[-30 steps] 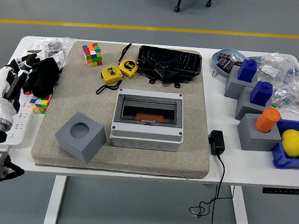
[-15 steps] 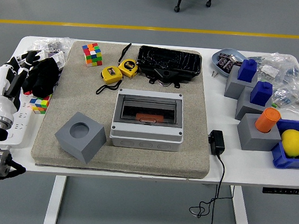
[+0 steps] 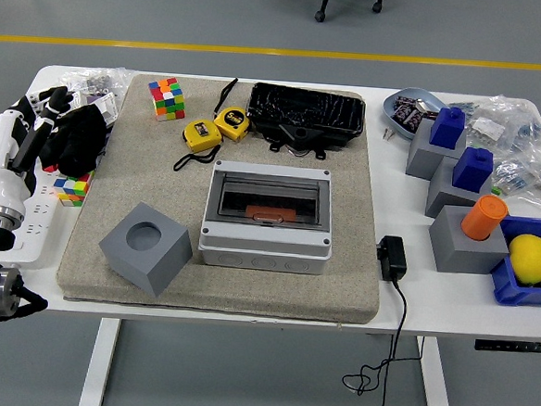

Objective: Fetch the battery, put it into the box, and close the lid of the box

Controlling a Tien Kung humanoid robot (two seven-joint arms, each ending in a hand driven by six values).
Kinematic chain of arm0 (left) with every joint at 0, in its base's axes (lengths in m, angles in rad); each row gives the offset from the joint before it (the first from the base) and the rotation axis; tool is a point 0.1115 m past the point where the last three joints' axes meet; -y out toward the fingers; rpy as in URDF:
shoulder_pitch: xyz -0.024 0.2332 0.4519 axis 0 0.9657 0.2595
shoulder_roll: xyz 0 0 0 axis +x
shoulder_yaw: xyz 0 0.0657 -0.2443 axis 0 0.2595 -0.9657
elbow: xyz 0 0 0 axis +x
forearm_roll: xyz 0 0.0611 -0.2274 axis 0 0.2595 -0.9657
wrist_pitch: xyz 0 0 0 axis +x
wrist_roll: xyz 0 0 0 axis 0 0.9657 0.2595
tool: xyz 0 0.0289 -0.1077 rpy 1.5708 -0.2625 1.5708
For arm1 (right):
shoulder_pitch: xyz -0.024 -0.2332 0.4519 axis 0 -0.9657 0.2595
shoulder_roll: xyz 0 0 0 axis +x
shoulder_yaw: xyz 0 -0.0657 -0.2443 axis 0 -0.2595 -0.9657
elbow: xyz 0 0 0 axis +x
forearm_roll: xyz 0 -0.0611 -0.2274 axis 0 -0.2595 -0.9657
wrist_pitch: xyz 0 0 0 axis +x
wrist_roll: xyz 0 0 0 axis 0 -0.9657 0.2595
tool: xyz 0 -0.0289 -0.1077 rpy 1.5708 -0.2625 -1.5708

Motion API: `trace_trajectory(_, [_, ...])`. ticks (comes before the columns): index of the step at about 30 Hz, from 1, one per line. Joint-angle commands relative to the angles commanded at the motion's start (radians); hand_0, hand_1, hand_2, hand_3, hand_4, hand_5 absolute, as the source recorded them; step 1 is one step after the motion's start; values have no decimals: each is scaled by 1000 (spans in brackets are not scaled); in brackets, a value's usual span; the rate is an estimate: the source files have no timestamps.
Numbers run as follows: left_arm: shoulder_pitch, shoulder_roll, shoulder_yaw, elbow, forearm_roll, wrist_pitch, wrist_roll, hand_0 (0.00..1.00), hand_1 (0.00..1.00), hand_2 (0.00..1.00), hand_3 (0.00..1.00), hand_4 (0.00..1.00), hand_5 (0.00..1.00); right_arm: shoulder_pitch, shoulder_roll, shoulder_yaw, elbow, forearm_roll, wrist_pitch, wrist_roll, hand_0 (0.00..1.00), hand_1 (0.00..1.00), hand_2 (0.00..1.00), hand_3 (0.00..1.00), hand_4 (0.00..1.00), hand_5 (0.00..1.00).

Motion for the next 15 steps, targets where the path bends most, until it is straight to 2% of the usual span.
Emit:
trace_trajectory(2, [0, 0, 1, -3, 4, 1, 1, 726, 772, 727, 702, 964, 769, 0, -4, 12, 0, -39, 0, 2, 2, 2, 93, 58, 799, 491])
trace_trajectory(4, [-1, -1, 3, -5, 7, 2, 1, 726, 772, 727, 702, 964, 769, 1, -7, 57, 0, -75, 20, 10, 2, 2, 93, 58, 799, 491])
trace_trajectory(5, [-2, -1, 5, -6, 10, 2, 1, 727, 771, 726, 703, 960, 768, -1, -9, 79, 0, -67, 42, 10, 277, 487, 599, 614, 998, 981])
trace_trajectory(10, [-3, -1, 6, -9, 16, 3, 2, 727, 771, 726, 703, 960, 768, -15, -7, 237, 0, 63, 172, -4, 277, 487, 599, 614, 998, 981])
trace_trajectory(11, [-3, -2, 6, -9, 17, 3, 3, 722, 768, 725, 700, 954, 766, -17, -9, 282, 0, 107, 214, -26, 817, 792, 824, 844, 998, 998])
trace_trajectory(13, [-3, -2, 8, -9, 19, 3, 4, 722, 768, 725, 700, 954, 766, -18, -13, 334, 0, 184, 282, -63, 817, 792, 824, 844, 998, 998])
trace_trajectory(15, [-3, -2, 10, -10, 21, 2, 4, 722, 768, 725, 700, 954, 766, -18, -14, 368, 0, 227, 328, -92, 817, 792, 824, 844, 998, 998])
